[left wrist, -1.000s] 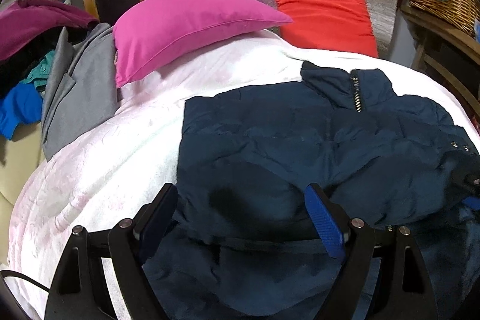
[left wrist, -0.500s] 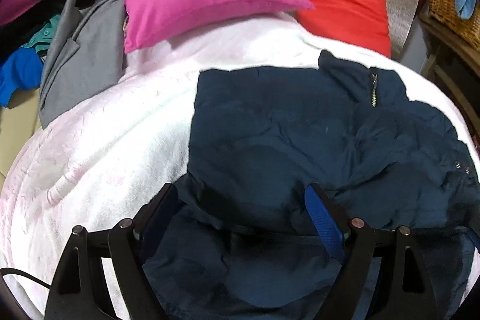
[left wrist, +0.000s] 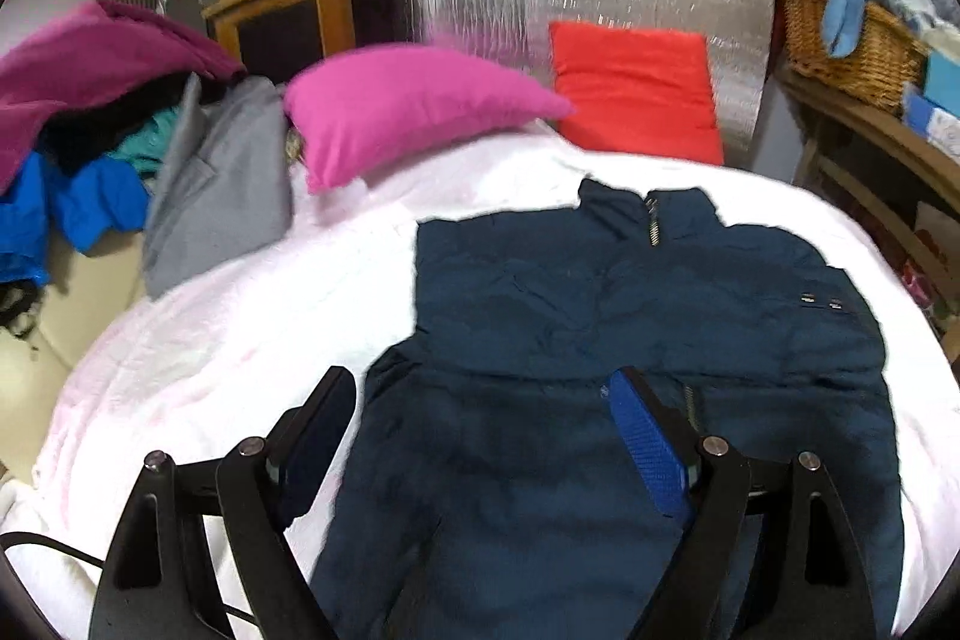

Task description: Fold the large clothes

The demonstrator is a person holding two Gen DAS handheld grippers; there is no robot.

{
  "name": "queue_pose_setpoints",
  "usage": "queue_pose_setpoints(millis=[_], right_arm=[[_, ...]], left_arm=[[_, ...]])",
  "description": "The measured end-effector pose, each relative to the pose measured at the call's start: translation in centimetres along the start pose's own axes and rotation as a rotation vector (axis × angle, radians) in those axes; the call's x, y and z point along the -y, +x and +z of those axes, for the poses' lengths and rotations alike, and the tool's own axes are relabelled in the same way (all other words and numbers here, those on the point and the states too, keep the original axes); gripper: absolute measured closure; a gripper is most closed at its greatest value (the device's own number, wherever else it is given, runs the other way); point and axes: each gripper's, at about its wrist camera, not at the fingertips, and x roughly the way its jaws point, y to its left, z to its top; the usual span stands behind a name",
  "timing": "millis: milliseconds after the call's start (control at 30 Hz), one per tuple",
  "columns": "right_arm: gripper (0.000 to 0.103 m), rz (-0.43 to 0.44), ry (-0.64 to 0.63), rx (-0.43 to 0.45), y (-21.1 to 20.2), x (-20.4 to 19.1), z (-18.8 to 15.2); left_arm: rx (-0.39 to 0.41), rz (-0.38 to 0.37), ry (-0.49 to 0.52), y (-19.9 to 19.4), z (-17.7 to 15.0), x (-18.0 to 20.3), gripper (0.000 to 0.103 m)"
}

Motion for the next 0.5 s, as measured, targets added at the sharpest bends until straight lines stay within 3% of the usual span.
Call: queue_pose_setpoints(millis=[200,367,500], right_arm=[[0.037,0.033,-0.030,0.105,-7.6,-0.9,0.0],[0.037,0.082,-0.052,0.207,-14.5,-2.2,0.0],[0.035,0.100,-0.084,0.286,-19.8,-3.1,0.2]], left_arm=[[0.120,0.107,0.067,-8.5,-0.4,-1.7,0.016],[0.251,0.154,0.073,-16.2,0.4,-3.5,0.014],[0.353,0.183,0.074,-21.9,0.6,-4.6,0.005]])
